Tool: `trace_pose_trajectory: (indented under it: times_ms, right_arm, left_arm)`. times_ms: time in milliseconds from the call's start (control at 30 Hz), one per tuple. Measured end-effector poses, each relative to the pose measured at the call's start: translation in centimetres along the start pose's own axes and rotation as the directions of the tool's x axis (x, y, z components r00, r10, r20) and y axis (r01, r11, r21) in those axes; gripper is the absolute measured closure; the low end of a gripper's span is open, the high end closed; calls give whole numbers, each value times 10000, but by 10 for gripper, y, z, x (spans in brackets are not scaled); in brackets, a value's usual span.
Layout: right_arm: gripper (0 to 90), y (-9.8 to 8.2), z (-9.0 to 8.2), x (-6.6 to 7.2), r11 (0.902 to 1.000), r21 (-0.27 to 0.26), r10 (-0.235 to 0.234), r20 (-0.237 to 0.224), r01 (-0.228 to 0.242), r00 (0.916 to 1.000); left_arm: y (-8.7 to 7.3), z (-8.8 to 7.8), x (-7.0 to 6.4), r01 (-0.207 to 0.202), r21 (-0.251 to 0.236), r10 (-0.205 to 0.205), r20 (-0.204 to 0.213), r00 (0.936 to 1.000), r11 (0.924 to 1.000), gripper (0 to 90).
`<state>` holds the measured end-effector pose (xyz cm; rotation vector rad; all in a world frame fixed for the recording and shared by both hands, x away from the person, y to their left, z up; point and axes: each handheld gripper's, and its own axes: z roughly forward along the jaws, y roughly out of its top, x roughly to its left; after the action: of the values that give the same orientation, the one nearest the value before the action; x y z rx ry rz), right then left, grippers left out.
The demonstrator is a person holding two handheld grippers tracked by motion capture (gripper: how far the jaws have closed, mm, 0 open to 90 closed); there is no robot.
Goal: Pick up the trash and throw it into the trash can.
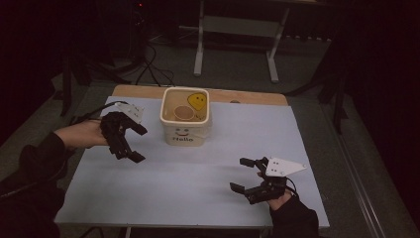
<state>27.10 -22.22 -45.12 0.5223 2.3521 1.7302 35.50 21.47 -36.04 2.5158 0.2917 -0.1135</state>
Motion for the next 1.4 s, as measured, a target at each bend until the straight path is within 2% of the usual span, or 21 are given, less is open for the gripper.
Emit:
trace_pose_trajectory:
  times_ms: [67, 167, 333, 367, 533, 667, 733, 833, 933, 1000, 1100, 1333, 1400]
  right_arm:
    - [134, 0, 0, 0, 10000, -5, 3, 0, -3, 10000]
    - [134, 0, 0, 0, 10000, 6, 7, 6, -7, 10000]
    - [134, 0, 0, 0, 10000, 11, 0, 14, 0, 10000]
    - [134, 0, 0, 0, 10000, 9, 6, 11, -6, 10000]
    - [134, 0, 0, 0, 10000, 44, -3, 16, 3, 10000]
    - [134, -1, 1, 0, 10000, 61, 0, 44, -1, 10000]
    - [134, -1, 1, 0, 10000, 92, 20, 44, -20, 10000]
    - [134, -1, 2, 0, 10000, 99, -4, 59, 4, 10000]
    - [134, -1, 1, 0, 10000, 78, 6, 95, -7, 10000]
    - [134, -1, 1, -1, 10000, 77, 19, 99, -20, 9999]
    - [134, -1, 1, 0, 9999, 101, 3, 96, -4, 10000]
    - [134, -1, 0, 0, 9999, 126, -44, 137, 43, 9999]
    - [134, -2, 0, 0, 9999, 133, -53, 150, 51, 9999]
  left_arm:
    - [-3, 2, -2, 69, -262, -64, 185, 9998, 9996, 3]
    - [-8, 7, -6, 58, -440, -50, 192, 9998, 9990, 3]
    - [-17, 17, -11, 325, -920, -292, 370, 9989, 9952, 3]
    - [-20, 20, -12, 369, -1068, -345, 249, 9991, 9936, 3]
    - [-29, 30, -18, 417, -1491, -380, 275, 9989, 9879, 3]
    - [-35, 39, -21, 505, -2040, -420, 458, 9981, 9777, 3]
    - [-38, 46, -22, 582, -2118, -436, 730, 9964, 9756, 3]
    - [-40, 53, -25, 641, -2288, -465, 817, 9956, 9714, 3]
    - [-42, 59, -29, 468, -2665, -271, 770, 9967, 9627, 3]
    - [-44, 63, -30, 430, -2726, -161, 1003, 9948, 9612, 3]
    - [-44, 70, -31, 489, -2796, -235, 936, 9953, 9589, 3]
    - [-50, 77, -32, 787, -3362, -520, 877, 9948, 9385, 3]
    - [-54, 82, -32, 915, -3451, -592, 1029, 9929, 9341, 3]
